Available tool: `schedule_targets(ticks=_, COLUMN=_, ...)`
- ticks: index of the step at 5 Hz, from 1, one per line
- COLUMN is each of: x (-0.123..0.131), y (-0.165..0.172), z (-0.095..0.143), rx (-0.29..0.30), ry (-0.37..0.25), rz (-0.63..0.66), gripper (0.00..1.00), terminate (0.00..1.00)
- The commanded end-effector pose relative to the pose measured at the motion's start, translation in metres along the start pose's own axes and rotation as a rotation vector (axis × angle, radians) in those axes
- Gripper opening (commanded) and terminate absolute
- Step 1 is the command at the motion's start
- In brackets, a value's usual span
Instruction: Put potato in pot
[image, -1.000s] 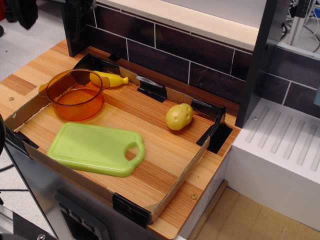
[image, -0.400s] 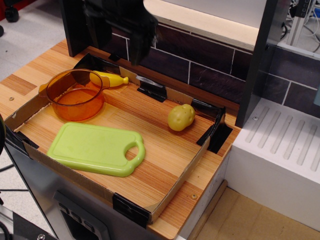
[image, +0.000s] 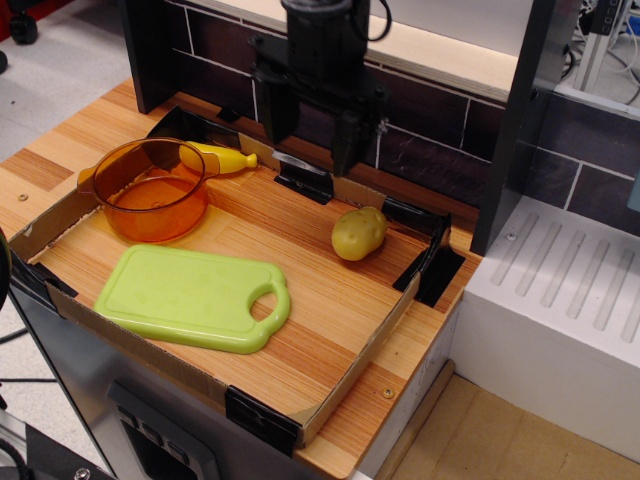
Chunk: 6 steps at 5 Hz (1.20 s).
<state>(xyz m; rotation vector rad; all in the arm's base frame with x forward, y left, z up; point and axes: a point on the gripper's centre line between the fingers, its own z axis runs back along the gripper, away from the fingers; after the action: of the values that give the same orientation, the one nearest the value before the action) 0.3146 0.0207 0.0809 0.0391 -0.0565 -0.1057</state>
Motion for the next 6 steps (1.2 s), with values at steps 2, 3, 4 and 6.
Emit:
schedule_targets(ticks=2, x=0.006, y=-0.031, z=-0.026, rx=-0.002, ry=-0.037, rz=-0.012, gripper=1.00, terminate=0.00)
schedule_targets(ticks=3, x=0.004, y=-0.043, z=-0.040, rx=-0.006, ry=-0.005, rz=-0.054, gripper=1.00, terminate=0.00)
schedule_targets(ticks=4, x=0.008, y=-0.045, z=-0.050, rx=0.004, ry=-0.001, rz=-0.042, gripper=1.00, terminate=0.00)
schedule_targets(ticks=6, x=0.011, y=-0.041, z=-0.066, rx=0.029, ry=-0.010, rz=-0.040, gripper=0.00, terminate=0.00)
